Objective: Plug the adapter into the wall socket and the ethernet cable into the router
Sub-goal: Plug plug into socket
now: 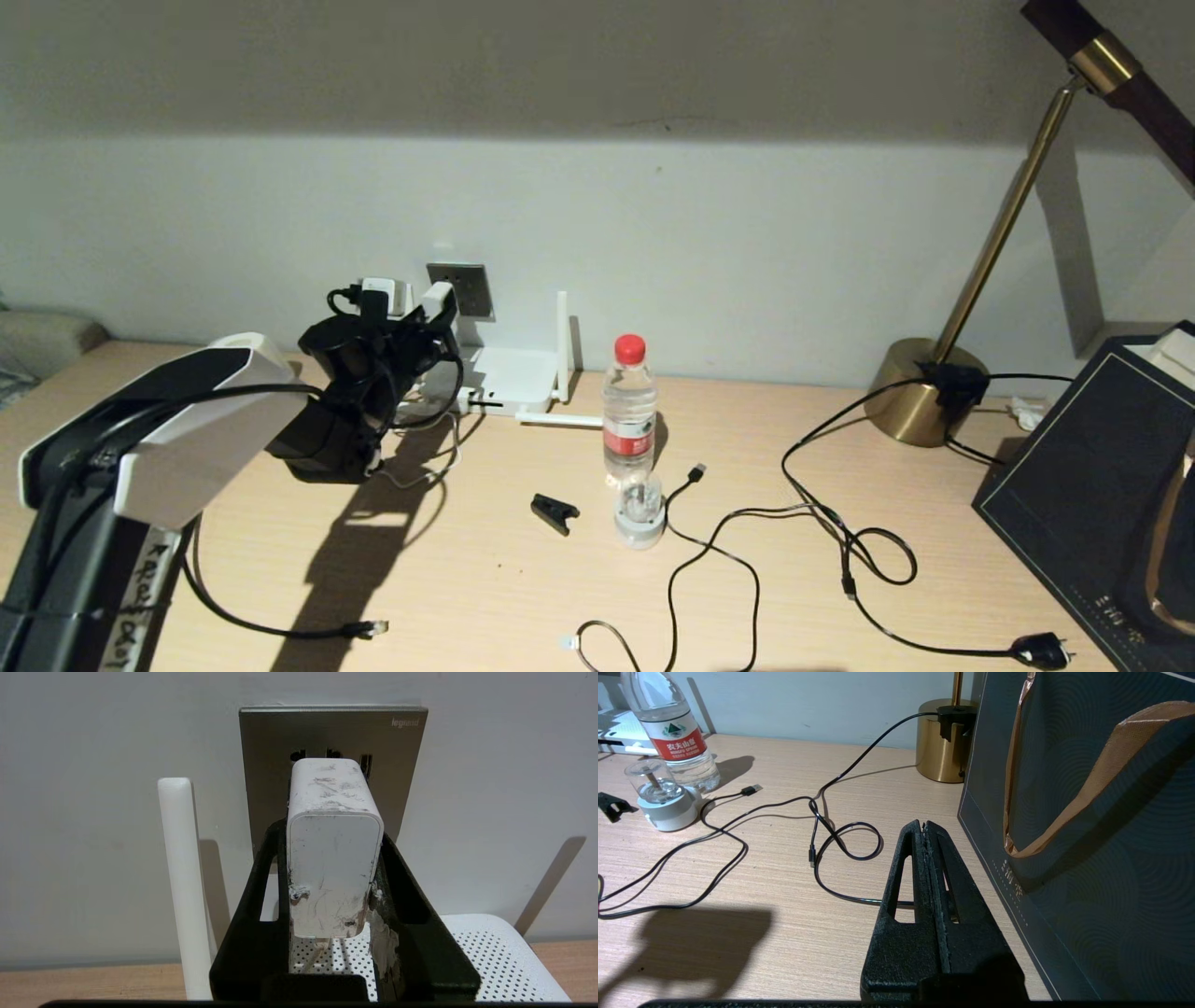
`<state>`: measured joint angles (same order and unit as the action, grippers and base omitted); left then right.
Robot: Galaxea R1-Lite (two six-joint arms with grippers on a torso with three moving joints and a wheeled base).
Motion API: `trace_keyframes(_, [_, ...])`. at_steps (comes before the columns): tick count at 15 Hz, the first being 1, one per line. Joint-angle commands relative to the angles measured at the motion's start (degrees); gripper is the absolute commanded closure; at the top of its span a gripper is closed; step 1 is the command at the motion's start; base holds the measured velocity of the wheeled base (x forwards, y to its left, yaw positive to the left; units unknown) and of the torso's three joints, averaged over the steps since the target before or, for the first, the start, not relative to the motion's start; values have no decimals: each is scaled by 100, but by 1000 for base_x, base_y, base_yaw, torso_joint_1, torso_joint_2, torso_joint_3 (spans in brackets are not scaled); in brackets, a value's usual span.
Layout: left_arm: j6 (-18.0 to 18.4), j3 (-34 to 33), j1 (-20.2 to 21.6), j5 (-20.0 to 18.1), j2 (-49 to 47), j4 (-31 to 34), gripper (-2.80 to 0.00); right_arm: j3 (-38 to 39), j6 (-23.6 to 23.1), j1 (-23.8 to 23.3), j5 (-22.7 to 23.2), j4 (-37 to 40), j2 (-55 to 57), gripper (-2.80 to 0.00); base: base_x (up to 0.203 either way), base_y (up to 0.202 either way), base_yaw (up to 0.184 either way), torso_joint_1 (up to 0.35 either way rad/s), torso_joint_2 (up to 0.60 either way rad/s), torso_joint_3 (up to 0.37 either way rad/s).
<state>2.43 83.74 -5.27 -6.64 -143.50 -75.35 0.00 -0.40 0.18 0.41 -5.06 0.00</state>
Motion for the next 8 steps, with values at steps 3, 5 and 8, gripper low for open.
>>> trace_keyframes(3, [4,29,-1,-4,-38,-41,0,202,-3,7,2,-4,9,0,0,0,0,0,0,0])
trace_keyframes(5, [4,40,-1,-4,-38,-34,0,202,-3,-1,2,-4,9,0,0,0,0,0,0,0])
trace_keyframes(8, [4,134,-1,-4,-47,29,0,202,-3,-1,2,-4,9,0,0,0,0,0,0,0])
